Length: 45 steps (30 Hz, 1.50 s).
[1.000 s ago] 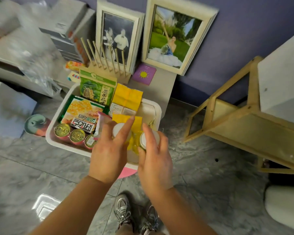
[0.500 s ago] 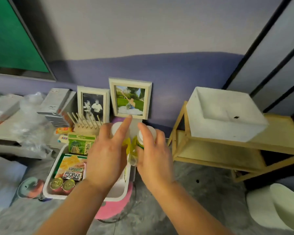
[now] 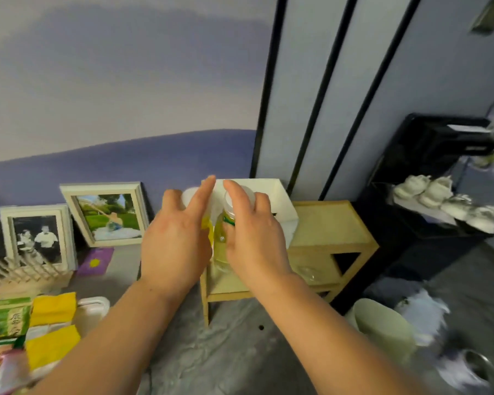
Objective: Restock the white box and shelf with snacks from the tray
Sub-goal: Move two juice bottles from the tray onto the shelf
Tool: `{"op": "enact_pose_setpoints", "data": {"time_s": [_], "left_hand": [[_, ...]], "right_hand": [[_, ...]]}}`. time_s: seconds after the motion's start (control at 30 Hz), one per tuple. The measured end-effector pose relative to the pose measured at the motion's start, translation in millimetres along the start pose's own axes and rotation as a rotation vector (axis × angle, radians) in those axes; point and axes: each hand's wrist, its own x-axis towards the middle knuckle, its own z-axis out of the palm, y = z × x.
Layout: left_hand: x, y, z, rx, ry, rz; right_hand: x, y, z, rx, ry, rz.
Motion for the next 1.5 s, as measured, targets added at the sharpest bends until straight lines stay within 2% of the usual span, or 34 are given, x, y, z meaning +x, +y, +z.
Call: {"op": "enact_pose_setpoints", "data": {"time_s": [0.27, 0.4, 0.6, 0.83, 1.03, 1.17, 1.37, 1.5], "left_hand": [[50.6, 111.9, 55.5, -0.126, -0.024, 0.082], [84.3, 149.1, 88.4, -0.18, -0.111, 0.122], [138.4, 187.7, 151.9, -0.184, -0.182, 0.17], [197.5, 216.6, 223.4, -0.188, -0.253, 0.194], [232.4, 234.8, 289.1, -0.127, -0.267, 0.108], [246.7, 241.9, 332.1, -0.1, -0.265, -0.015], [254.6, 232.1, 382.1, -0.079, -0.236, -0.171], [254.5, 212.1, 412.0, -0.037, -0.244, -0.247]], "right_hand": [[10.1, 107.4, -77.7, -0.063, 0.052, 0.139], [24.5, 154.5, -102.2, -0.078, 0.095, 0.212], [61.3, 227.2, -114.1, -0.082, 0.129, 0.294], [110.6, 310.0, -111.1, -0.056, 0.094, 0.395], [150.4, 386.3, -91.3, 0.027, 0.035, 0.366], [174.6, 431.1, -75.2, 0.036, -0.034, 0.288], [201.6, 475.8, -40.6, 0.075, -0.143, 0.186], [214.3, 495.1, -6.4, 0.104, -0.196, 0.181]]}}
